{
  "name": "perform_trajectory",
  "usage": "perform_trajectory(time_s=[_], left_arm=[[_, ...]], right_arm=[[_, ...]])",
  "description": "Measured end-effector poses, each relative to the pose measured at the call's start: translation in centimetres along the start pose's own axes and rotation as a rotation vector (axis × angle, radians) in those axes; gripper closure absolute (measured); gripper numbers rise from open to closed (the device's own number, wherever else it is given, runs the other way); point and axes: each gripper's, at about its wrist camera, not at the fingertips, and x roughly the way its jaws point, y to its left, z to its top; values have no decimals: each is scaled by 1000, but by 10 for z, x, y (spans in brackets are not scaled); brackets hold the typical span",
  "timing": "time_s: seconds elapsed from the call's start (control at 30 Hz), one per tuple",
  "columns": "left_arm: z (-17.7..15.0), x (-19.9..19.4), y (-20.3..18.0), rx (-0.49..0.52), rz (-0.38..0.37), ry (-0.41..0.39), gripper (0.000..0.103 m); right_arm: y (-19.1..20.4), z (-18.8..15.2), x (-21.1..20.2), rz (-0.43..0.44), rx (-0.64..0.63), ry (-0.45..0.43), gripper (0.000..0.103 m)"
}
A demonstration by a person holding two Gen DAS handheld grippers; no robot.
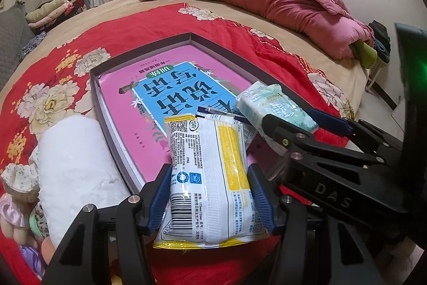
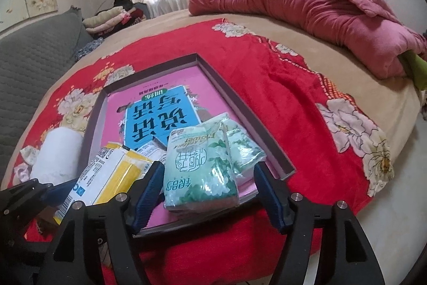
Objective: Organize soft objects
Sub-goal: 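Open right tool to drop the tissue pack while left tool releases the yellow bag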
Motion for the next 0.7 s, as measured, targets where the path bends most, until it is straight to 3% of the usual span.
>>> perform_trajectory(time_s=[0.23, 0.7], left_arm=[[3, 5, -4, -3, -6, 12, 46], [9, 14, -2, -16, -9, 29, 46]], right_arm=[[-11, -2, -12, -24, 26, -8, 32], [-26, -6, 7, -109, 16, 16, 28]])
